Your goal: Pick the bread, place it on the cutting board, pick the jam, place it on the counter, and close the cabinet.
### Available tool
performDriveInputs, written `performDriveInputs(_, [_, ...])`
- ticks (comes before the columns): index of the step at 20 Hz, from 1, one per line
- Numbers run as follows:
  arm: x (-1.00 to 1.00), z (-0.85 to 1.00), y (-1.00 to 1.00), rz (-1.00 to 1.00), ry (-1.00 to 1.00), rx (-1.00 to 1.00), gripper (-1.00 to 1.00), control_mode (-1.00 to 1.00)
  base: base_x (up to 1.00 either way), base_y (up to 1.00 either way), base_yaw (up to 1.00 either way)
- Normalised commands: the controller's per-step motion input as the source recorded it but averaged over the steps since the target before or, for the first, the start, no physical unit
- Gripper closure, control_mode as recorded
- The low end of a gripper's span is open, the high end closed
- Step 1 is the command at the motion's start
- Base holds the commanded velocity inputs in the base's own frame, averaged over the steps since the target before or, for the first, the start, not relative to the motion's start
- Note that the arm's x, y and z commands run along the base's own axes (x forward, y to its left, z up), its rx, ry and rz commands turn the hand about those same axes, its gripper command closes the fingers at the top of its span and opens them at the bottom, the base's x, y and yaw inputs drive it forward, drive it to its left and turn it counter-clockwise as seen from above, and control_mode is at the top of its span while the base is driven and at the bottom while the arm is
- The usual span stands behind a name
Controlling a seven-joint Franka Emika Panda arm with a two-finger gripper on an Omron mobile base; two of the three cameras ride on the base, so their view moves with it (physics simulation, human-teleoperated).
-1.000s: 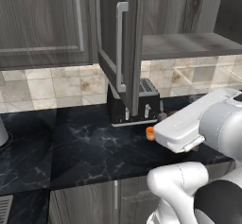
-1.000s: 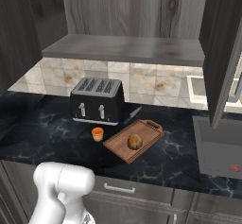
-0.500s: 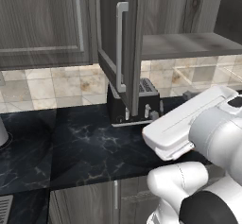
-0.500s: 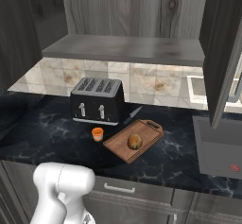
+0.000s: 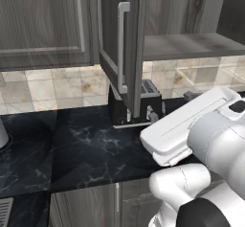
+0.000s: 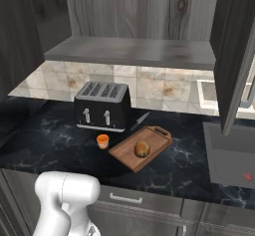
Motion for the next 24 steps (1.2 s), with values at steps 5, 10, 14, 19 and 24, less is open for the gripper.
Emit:
performDriveInputs(5, [0.01,-0.13,0.01,0.0,-0.04,0.0,-1.0,-1.0,0.0,0.0,0.0])
performDriveInputs(10, [0.04,-0.22,0.05,0.0,-0.06,0.0,-1.0,-1.0,0.0,0.0,0.0])
performDriveInputs(14, [0.08,-0.21,0.09,0.0,-0.08,0.0,-1.0,-1.0,0.0,0.0,0.0])
performDriveInputs(19, [0.11,-0.16,0.17,-0.03,-0.09,-0.01,-1.0,-1.0,0.0,0.0,0.0])
performDriveInputs(24, [0.09,-0.13,0.13,-0.03,-0.11,0.0,-1.0,-1.0,0.0,0.0,0.0])
